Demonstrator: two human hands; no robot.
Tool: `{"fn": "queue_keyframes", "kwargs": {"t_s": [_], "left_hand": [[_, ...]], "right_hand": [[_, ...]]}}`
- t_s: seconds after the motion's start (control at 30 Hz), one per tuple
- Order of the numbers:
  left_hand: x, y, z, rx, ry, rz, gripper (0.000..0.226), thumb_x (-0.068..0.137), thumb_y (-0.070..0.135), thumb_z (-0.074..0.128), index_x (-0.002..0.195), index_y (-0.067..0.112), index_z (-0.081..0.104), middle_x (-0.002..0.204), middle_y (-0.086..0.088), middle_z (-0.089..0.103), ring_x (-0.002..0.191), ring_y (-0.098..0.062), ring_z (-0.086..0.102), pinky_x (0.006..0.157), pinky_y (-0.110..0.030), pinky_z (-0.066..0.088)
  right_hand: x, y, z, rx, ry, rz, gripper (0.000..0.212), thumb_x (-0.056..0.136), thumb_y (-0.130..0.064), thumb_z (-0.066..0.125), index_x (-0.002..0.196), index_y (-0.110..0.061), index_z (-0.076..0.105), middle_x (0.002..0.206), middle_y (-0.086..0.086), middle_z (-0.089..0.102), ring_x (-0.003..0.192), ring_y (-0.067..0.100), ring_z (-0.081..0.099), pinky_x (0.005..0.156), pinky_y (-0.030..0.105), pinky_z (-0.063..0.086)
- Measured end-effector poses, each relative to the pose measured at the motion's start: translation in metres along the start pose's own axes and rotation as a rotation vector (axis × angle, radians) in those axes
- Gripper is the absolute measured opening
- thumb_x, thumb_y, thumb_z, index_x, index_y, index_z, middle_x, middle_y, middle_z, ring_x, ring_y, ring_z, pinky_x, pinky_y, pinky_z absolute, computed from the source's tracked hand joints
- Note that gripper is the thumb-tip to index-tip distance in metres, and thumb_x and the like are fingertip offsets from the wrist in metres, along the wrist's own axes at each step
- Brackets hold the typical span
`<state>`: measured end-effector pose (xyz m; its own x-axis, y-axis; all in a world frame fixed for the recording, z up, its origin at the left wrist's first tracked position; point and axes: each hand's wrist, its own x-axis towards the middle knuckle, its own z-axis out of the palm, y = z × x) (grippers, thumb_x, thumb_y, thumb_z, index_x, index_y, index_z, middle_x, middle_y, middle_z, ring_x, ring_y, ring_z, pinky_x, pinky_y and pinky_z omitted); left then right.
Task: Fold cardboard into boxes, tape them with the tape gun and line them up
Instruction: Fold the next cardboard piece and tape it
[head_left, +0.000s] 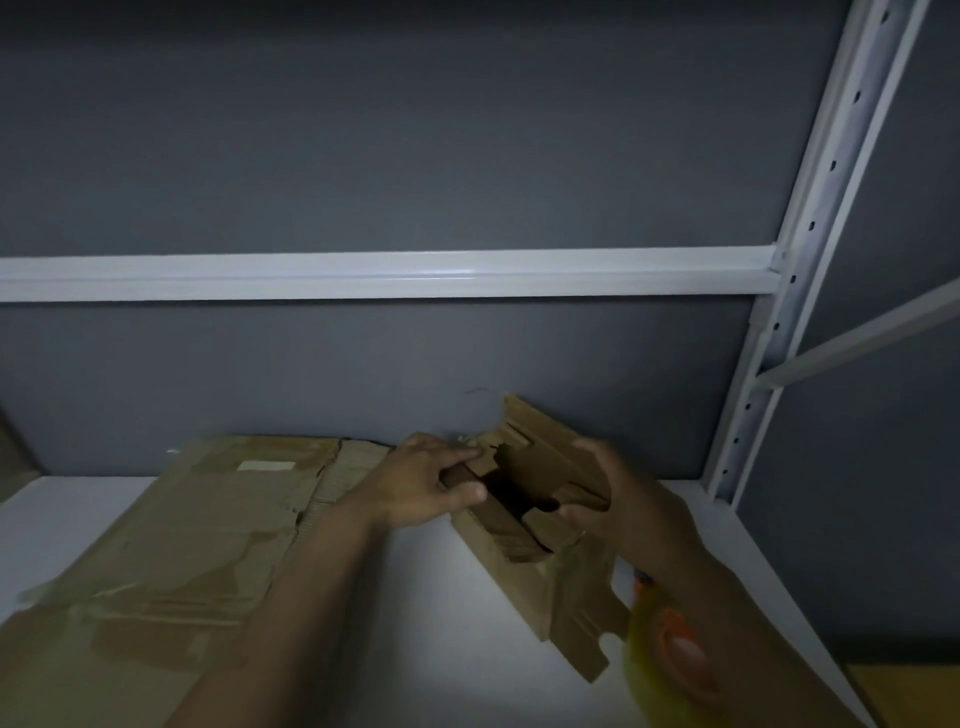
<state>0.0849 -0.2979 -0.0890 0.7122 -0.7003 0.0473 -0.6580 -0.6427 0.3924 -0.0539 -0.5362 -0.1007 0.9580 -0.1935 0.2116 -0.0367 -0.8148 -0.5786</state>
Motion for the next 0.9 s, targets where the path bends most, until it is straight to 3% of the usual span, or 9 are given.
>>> {"fn": "queue_keyframes", "kwargs": {"t_s": [0.07, 0.13, 0.23, 0.3, 0.43, 0.53, 0.6, 0.73, 0.9], "left_hand": [[0.001, 0.000, -0.008, -0.020, -0.087, 0.023, 0.123, 0.042, 0.104, 0.032, 0.146, 0.039, 0.033, 0.128, 0.010, 0.043, 0.124, -0.009, 0.028, 0.101, -0.017, 0.025], [0.005, -0.003, -0.014, -0.031, -0.166, 0.036, 0.116, 0.048, 0.089, 0.057, 0.148, 0.037, 0.030, 0.128, 0.009, 0.042, 0.121, -0.007, 0.032, 0.096, -0.013, 0.029], [0.018, -0.006, -0.018, -0.082, -0.185, 0.040, 0.104, 0.058, 0.068, 0.076, 0.146, 0.026, 0.040, 0.134, 0.004, 0.054, 0.119, -0.011, 0.052, 0.103, -0.026, 0.043], [0.026, 0.001, -0.017, -0.051, -0.084, 0.019, 0.096, 0.061, 0.067, 0.072, 0.142, 0.023, 0.046, 0.134, 0.003, 0.058, 0.121, -0.015, 0.055, 0.105, -0.027, 0.042], [0.041, 0.020, -0.004, -0.021, 0.164, 0.017, 0.116, 0.050, 0.093, 0.052, 0.147, 0.031, 0.036, 0.146, 0.004, 0.044, 0.132, -0.019, 0.039, 0.114, -0.038, 0.029], [0.047, 0.026, 0.005, -0.197, 0.271, -0.043, 0.108, 0.066, 0.060, 0.078, 0.152, 0.028, 0.021, 0.152, 0.003, 0.026, 0.137, -0.018, 0.030, 0.112, -0.031, 0.029], [0.047, 0.027, 0.008, -0.322, 0.283, -0.052, 0.109, 0.068, 0.046, 0.083, 0.152, 0.025, 0.017, 0.153, 0.005, 0.022, 0.136, -0.014, 0.031, 0.106, -0.022, 0.029], [0.046, 0.025, 0.014, -0.371, 0.270, 0.008, 0.099, 0.074, 0.041, 0.079, 0.152, 0.027, 0.020, 0.151, 0.009, 0.024, 0.134, -0.011, 0.033, 0.103, -0.020, 0.030], [0.047, 0.027, 0.018, -0.408, 0.321, -0.052, 0.095, 0.077, 0.045, 0.076, 0.151, 0.029, 0.019, 0.143, 0.010, 0.022, 0.126, -0.008, 0.032, 0.106, -0.024, 0.032]], "right_hand": [[0.002, 0.003, 0.005, 0.032, 0.003, -0.018, 0.069, 0.085, -0.047, 0.065, 0.141, -0.045, 0.025, 0.133, -0.018, 0.045, 0.120, 0.008, 0.047, 0.086, 0.024, 0.040], [0.004, 0.008, 0.005, 0.075, -0.003, -0.030, 0.067, 0.086, -0.045, 0.065, 0.140, -0.048, 0.026, 0.132, -0.021, 0.044, 0.120, 0.005, 0.046, 0.090, 0.025, 0.042], [0.004, 0.014, 0.005, 0.144, -0.039, -0.050, 0.060, 0.087, -0.041, 0.065, 0.135, -0.054, 0.031, 0.130, -0.025, 0.047, 0.118, 0.000, 0.047, 0.094, 0.026, 0.044], [0.004, 0.016, 0.006, 0.203, -0.066, -0.071, 0.054, 0.088, -0.034, 0.065, 0.127, -0.059, 0.037, 0.128, -0.026, 0.052, 0.118, 0.000, 0.050, 0.098, 0.029, 0.045], [0.008, 0.022, 0.010, 0.281, -0.082, -0.095, 0.044, 0.094, -0.020, 0.058, 0.120, -0.055, 0.049, 0.136, -0.017, 0.052, 0.124, 0.000, 0.048, 0.107, 0.031, 0.040], [0.009, 0.025, 0.010, 0.307, -0.088, -0.060, 0.034, 0.099, -0.025, 0.049, 0.123, -0.049, 0.051, 0.138, -0.020, 0.049, 0.126, -0.005, 0.045, 0.108, 0.022, 0.037], [0.008, 0.024, 0.007, 0.370, -0.066, -0.040, 0.034, 0.100, -0.023, 0.046, 0.125, -0.045, 0.053, 0.132, -0.025, 0.052, 0.121, -0.013, 0.045, 0.106, 0.016, 0.037], [0.011, 0.024, 0.006, 0.380, -0.018, -0.049, 0.037, 0.102, -0.020, 0.042, 0.135, -0.036, 0.045, 0.130, -0.025, 0.050, 0.112, -0.022, 0.044, 0.092, -0.002, 0.032], [0.013, 0.025, 0.008, 0.414, -0.002, 0.023, 0.029, 0.103, -0.018, 0.038, 0.122, -0.037, 0.050, 0.116, -0.025, 0.056, 0.108, -0.013, 0.050, 0.081, -0.001, 0.037]]}}
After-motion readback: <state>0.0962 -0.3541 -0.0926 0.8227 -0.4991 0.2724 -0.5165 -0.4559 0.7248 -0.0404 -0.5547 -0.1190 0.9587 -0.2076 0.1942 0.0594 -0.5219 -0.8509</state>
